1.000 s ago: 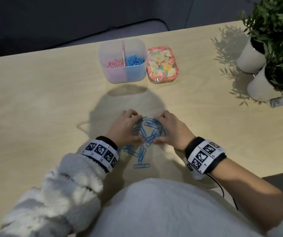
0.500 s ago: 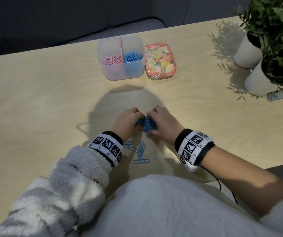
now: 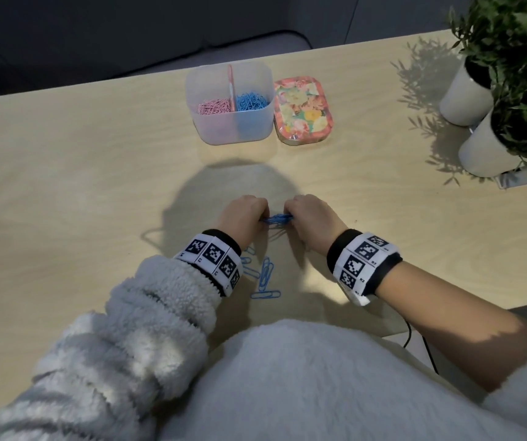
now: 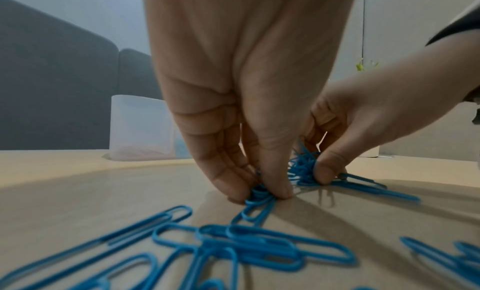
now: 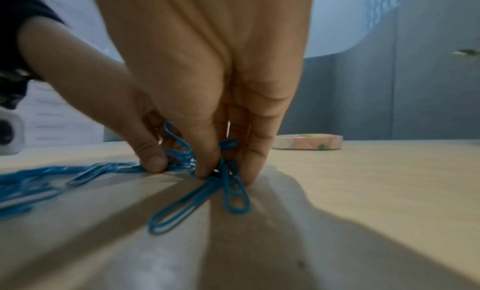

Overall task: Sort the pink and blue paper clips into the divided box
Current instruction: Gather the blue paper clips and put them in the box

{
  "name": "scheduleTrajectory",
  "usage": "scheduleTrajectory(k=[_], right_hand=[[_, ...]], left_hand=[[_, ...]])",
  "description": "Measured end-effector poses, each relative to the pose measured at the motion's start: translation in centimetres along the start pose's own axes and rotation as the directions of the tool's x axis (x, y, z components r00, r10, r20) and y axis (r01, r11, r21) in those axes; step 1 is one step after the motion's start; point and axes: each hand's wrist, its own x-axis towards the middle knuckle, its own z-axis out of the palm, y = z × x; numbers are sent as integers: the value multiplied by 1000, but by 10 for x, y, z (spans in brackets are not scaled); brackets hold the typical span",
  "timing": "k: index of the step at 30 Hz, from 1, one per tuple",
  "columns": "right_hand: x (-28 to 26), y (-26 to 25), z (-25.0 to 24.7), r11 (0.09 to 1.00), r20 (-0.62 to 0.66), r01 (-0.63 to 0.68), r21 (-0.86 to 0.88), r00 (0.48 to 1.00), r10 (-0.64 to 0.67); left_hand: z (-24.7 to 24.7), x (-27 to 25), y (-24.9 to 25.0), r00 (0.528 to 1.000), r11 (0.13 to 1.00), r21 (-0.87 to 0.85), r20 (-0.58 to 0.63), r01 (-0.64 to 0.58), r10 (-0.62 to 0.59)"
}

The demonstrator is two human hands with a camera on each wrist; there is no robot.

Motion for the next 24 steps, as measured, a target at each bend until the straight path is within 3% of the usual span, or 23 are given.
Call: scheduleTrajectory(k=[6,9,14,17,24], right_hand=[[9,26,-26,904,-20,-131,408,988,152],[21,27,-54,784,29,-157,601,984,175],[73,21,-103,742,-55,-140,656,971,232],[108,12,-127,773,-124,-153,616,950,287],[148,-6,-144,748,-87,-190,636,946,314]], left_hand=[[-2,3,1,994,992,-67,21,112,-110],[1,7,2,994,995,-20,47,102,-101],[6,7,-3,998,999,32,54,17,-19],[8,5,-8,999,999,26,39,-21,20],[-1,5,-9,998,998,-24,-7,-58,58]])
